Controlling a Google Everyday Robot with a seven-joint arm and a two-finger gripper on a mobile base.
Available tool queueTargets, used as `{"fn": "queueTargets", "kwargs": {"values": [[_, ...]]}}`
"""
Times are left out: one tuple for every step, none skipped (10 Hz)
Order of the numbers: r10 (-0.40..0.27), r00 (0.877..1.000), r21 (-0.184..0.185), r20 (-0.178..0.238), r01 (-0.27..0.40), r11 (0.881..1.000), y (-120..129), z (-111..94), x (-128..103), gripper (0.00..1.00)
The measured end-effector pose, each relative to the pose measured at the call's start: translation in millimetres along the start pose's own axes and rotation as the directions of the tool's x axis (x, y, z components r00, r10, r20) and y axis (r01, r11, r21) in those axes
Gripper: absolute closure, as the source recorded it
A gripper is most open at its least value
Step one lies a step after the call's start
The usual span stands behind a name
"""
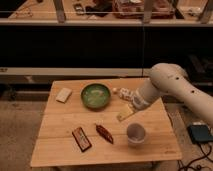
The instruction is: Place the pepper in the ceramic bowl
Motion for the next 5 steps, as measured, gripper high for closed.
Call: {"fn": "queueTargets", "kwargs": {"values": [[0.000, 1.000, 0.000, 0.000, 0.000, 1.000, 0.0, 0.0, 0.0, 0.40], [0.000, 1.000, 0.000, 0.000, 0.000, 1.000, 0.0, 0.0, 0.0, 0.40], [0.000, 1.000, 0.000, 0.000, 0.000, 1.000, 0.0, 0.0, 0.0, 0.40], [-0.002, 1.000, -0.002, -0.003, 0.002, 1.000, 0.4, -0.1, 0.7, 0.40], [-0.007, 1.000, -0.016, -0.018, 0.007, 1.000, 2.3, -1.8, 5.5, 0.40]]}}
